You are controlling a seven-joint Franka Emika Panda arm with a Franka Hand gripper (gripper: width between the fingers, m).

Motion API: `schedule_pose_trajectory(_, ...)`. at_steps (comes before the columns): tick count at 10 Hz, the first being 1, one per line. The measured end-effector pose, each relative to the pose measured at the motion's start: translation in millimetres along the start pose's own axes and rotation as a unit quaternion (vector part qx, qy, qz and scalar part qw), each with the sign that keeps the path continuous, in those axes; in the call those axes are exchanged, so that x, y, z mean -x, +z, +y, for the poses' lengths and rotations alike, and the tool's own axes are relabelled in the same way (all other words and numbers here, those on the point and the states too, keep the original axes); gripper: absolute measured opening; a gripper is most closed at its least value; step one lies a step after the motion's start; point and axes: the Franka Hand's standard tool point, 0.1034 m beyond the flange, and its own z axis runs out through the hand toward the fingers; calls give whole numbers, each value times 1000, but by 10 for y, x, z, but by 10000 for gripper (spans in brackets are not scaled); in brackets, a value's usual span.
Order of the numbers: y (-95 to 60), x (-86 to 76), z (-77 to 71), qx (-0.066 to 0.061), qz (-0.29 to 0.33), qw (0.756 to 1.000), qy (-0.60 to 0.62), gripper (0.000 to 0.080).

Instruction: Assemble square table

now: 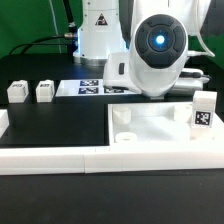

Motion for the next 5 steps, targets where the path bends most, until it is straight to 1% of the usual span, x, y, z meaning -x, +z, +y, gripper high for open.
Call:
schedule_pose_trajectory(1, -3, -2, 9, -1, 0, 1000, 1, 528)
schedule_pose_trajectory(2, -4, -4, 15, -1, 0, 1000, 1, 528)
schedule_pose_trajectory(3, -7, -5, 21, -2, 0, 1000, 1, 345)
schedule_pose_trajectory(4, -9, -6, 26, -3, 0, 1000, 2, 318)
schedule_pose_trajectory(5, -10, -7, 31, -3, 0, 1000, 2, 318)
